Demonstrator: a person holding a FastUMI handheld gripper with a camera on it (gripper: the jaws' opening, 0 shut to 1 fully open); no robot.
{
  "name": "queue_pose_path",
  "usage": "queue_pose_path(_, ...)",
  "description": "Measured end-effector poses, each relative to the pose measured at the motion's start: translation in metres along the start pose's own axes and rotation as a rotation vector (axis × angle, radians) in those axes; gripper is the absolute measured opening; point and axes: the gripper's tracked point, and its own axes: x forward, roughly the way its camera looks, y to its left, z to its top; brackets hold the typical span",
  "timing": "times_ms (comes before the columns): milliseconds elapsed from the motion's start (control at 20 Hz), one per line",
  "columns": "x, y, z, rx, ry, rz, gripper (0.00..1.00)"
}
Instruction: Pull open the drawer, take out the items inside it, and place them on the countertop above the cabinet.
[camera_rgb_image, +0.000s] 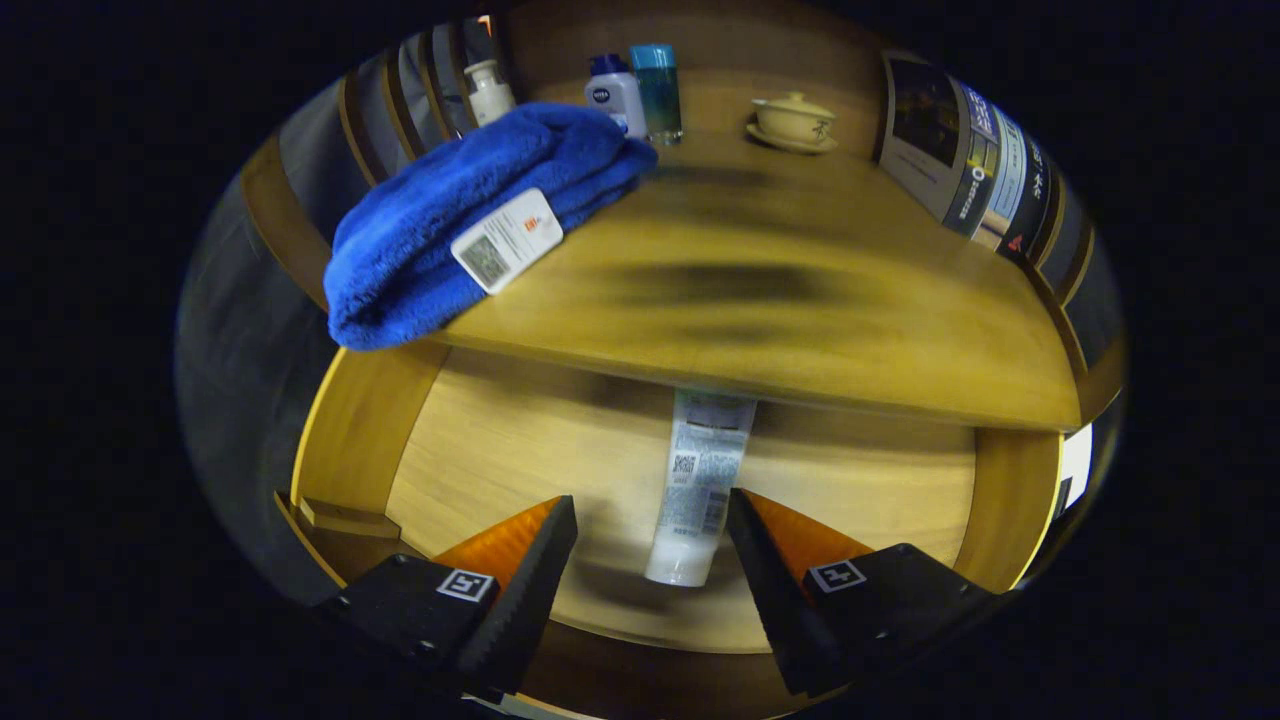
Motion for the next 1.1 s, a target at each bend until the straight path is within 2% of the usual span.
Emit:
queue_pose_path(250,0.021,-0.014,-0.021,-0.028,0.103,-0.068,0.98)
queue_pose_path(750,0.025,-0.023,-0.024,0.009,0.196,-0.077,0.87)
queue_pose_path(1050,0.026,-0.029,-0.028,-0.027,0.192,-0.102,0.5)
queue_pose_path(1100,0.023,-0.03,-0.027,-0.033,0.177,-0.102,0.5)
